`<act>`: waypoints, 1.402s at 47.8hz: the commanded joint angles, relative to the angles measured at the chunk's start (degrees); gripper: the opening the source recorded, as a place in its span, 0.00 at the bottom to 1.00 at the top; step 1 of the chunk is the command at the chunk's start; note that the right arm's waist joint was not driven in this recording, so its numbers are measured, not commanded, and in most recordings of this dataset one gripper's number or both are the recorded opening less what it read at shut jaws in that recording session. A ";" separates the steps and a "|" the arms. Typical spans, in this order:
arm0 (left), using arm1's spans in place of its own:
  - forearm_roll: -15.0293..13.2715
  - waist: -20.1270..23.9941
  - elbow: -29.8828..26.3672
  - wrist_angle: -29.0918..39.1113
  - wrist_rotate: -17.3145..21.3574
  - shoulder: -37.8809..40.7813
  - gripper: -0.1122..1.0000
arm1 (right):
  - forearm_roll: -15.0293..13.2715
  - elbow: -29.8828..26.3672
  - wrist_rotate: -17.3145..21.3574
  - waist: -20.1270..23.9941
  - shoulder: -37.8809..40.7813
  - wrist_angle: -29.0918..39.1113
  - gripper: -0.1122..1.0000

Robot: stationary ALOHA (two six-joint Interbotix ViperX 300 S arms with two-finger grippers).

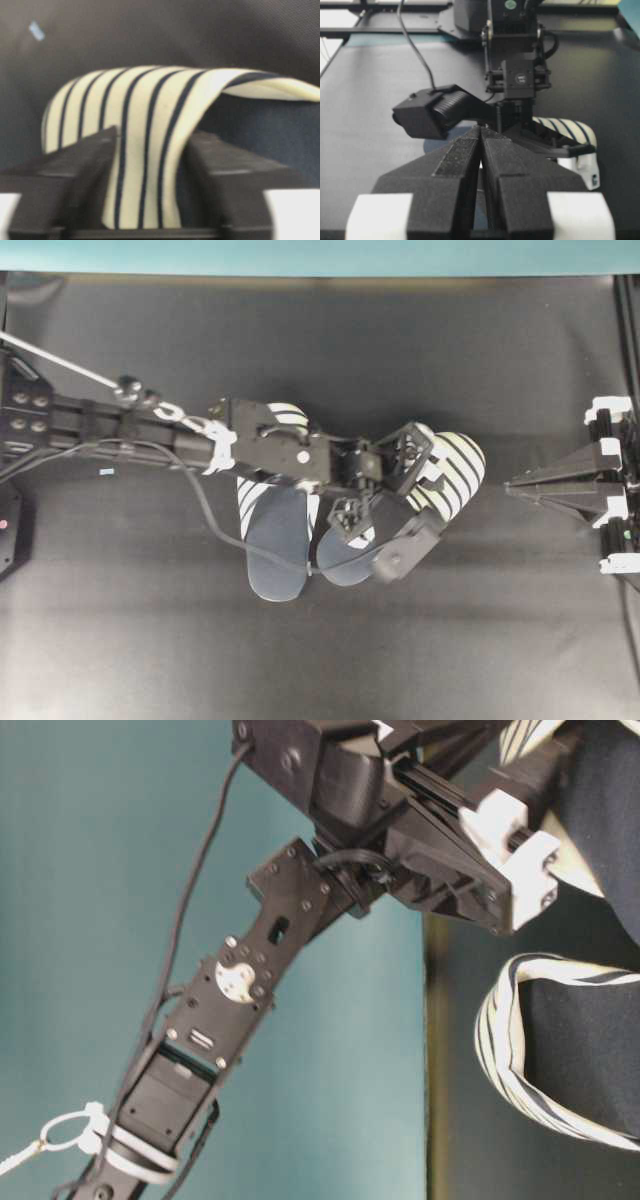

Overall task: Arrange the slippers with the left arm.
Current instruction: 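Grasp the right slipper's heel and rotate it parallel to the left slipper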

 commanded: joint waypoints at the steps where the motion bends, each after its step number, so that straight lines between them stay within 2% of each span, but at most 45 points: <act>1: 0.09 -0.53 -1.49 2.99 -2.46 -0.35 0.41 | 0.18 -0.26 0.26 0.00 0.18 -0.35 0.10; 5: 0.09 -0.26 -2.02 5.80 -6.24 -0.53 0.21 | 0.18 -0.35 0.26 0.00 -0.26 -0.35 0.10; 8: 0.09 -0.09 -2.64 7.73 -9.23 -1.23 0.12 | 0.18 -0.35 0.26 -0.09 -0.53 -0.18 0.10; 12: 0.09 0.09 -3.87 10.37 -14.33 -2.72 0.11 | 0.18 -0.26 0.26 0.00 -0.97 -0.09 0.10; 26: 0.18 1.41 -7.47 19.78 -39.02 -9.05 0.11 | 0.18 0.09 0.35 0.00 -1.67 0.18 0.10; 30: 0.18 1.76 -6.77 21.53 -42.89 -9.49 0.11 | 0.18 0.26 0.35 -0.09 -1.67 0.09 0.10; 48: 0.18 4.57 0.70 20.74 -45.97 -8.09 0.11 | 0.18 0.53 0.26 -0.09 -1.67 -0.44 0.10; 67: 0.18 3.87 1.32 18.98 -46.49 -4.75 0.11 | 0.18 0.88 0.26 0.00 -1.67 -0.44 0.10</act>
